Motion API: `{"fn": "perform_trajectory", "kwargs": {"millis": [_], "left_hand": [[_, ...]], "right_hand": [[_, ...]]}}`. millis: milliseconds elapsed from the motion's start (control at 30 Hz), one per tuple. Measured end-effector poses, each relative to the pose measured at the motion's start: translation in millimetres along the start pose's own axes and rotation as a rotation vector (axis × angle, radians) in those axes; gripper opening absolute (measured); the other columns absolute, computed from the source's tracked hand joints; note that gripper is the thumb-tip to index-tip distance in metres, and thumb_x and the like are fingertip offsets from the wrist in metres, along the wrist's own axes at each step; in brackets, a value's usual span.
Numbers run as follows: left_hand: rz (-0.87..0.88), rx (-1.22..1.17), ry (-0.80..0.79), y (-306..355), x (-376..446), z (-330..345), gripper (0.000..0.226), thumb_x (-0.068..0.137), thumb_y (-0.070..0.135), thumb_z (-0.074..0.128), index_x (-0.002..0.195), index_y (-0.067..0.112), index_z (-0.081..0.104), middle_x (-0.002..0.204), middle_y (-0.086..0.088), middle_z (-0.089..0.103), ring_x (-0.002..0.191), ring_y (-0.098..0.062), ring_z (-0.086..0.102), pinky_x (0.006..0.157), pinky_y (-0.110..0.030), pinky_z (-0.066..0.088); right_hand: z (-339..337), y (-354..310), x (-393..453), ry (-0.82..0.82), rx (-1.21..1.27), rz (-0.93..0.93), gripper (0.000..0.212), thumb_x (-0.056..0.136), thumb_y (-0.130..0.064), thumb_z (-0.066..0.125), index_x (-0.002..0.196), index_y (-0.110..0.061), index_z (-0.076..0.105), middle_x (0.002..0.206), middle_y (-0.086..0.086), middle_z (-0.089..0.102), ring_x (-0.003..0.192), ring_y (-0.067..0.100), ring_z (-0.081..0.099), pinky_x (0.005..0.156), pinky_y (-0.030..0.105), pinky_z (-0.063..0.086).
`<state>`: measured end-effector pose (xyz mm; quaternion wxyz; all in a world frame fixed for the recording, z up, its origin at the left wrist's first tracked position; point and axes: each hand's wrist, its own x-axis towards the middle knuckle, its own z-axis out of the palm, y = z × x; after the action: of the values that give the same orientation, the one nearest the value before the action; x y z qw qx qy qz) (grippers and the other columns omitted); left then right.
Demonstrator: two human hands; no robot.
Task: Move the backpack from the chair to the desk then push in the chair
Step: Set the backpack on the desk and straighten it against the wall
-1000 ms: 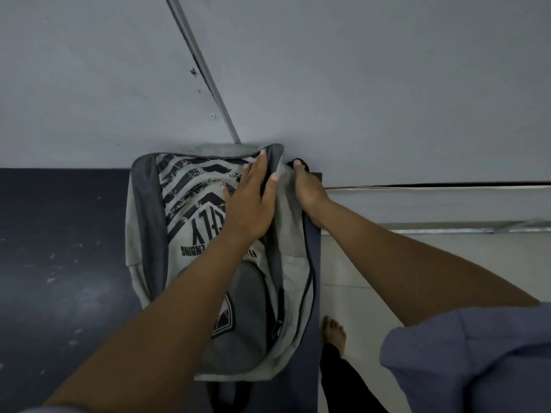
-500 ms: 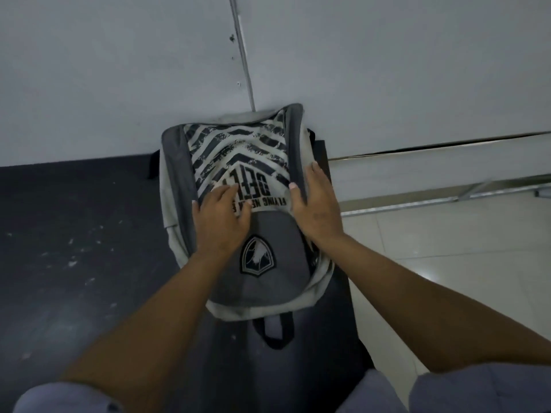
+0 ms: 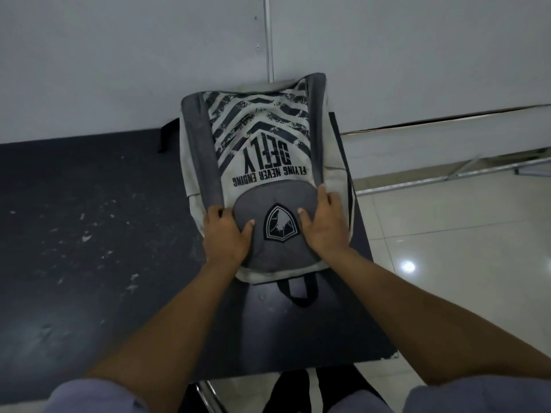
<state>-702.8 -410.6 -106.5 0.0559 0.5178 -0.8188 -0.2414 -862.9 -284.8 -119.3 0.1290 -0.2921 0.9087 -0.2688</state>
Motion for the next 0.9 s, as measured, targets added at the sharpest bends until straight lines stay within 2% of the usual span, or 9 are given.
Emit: {"fn": "perform_trajectory", "kwargs": {"millis": [100,167,300,400,500,667,733,800,900], "left_hand": [[-0.044,-0.210,0.117,6,4,-3,0.027,0.094,0.024,0.067,0.108,0.001,0.060,0.119,-0.019,0.057,0.108,-0.033,0.055,0.087,-0.038,0.045],[-0.035,-0.324,0.201,9,1,-7,0.015,0.099,0.018,0.059,0.104,0.004,0.057,0.104,-0.012,0.061,0.090,-0.023,0.055,0.076,-0.031,0.041],[0.029,-0.376,0.327,12,-11,-21,0.013,0.102,0.019,0.054,0.104,0.007,0.058,0.084,-0.005,0.066,0.073,-0.018,0.057,0.068,-0.028,0.039],[0.103,-0.443,0.382,14,-13,-36,0.012,0.101,0.018,0.057,0.101,0.007,0.060,0.080,-0.001,0.067,0.070,-0.016,0.060,0.067,-0.024,0.042],[0.142,-0.482,0.410,16,-15,-49,0.011,0.101,0.017,0.058,0.100,0.006,0.060,0.080,-0.003,0.069,0.070,-0.016,0.061,0.066,-0.019,0.040],[0.120,-0.455,0.332,10,-21,-54,0.010,0.100,0.015,0.058,0.100,0.005,0.060,0.085,-0.003,0.068,0.077,-0.017,0.063,0.064,-0.007,0.036],[0.105,-0.441,0.305,7,-23,-54,0.011,0.100,0.015,0.058,0.101,0.004,0.062,0.087,-0.003,0.068,0.082,-0.020,0.065,0.067,-0.010,0.037],[0.101,-0.416,0.279,10,-27,-57,0.018,0.100,0.021,0.059,0.109,0.006,0.063,0.098,-0.007,0.071,0.091,-0.022,0.066,0.076,-0.019,0.040],[0.164,-0.322,0.256,18,-39,-64,0.033,0.101,0.032,0.058,0.126,0.012,0.062,0.117,-0.008,0.071,0.103,-0.020,0.064,0.085,-0.027,0.042]], "right_hand": [[-7,-5,3,0.076,0.118,0.010,0.038,0.101,-0.026,0.057,0.133,-0.005,0.055,0.124,0.017,0.052,0.106,0.034,0.058,0.090,0.042,0.051],[-12,-10,-1,0.169,0.204,-0.049,0.026,0.102,-0.018,0.053,0.123,-0.005,0.060,0.119,0.016,0.057,0.101,0.031,0.059,0.085,0.042,0.051],[-23,-20,-12,0.290,0.240,-0.136,0.025,0.104,-0.016,0.049,0.124,-0.008,0.061,0.097,0.016,0.072,0.084,0.036,0.066,0.067,0.042,0.053],[-32,-28,-15,0.363,0.308,-0.140,0.028,0.104,-0.018,0.050,0.129,-0.010,0.061,0.102,0.015,0.074,0.087,0.035,0.070,0.071,0.043,0.057],[-35,-36,-22,0.395,0.360,-0.145,0.031,0.105,-0.017,0.050,0.133,-0.010,0.060,0.112,0.015,0.074,0.097,0.035,0.071,0.081,0.046,0.059],[-39,-38,-30,0.340,0.344,-0.115,0.030,0.104,-0.018,0.049,0.132,-0.014,0.059,0.113,0.013,0.073,0.099,0.034,0.069,0.083,0.044,0.057],[-43,-37,-32,0.323,0.315,-0.114,0.030,0.104,-0.018,0.048,0.132,-0.013,0.059,0.110,0.013,0.073,0.096,0.034,0.068,0.079,0.039,0.055],[-47,-37,-38,0.306,0.270,-0.144,0.030,0.104,-0.018,0.048,0.133,-0.012,0.058,0.111,0.012,0.072,0.098,0.032,0.067,0.078,0.034,0.050],[-56,-38,-50,0.274,0.217,-0.243,0.032,0.103,-0.021,0.052,0.135,-0.014,0.057,0.129,0.007,0.068,0.114,0.027,0.064,0.087,0.034,0.052]]}}
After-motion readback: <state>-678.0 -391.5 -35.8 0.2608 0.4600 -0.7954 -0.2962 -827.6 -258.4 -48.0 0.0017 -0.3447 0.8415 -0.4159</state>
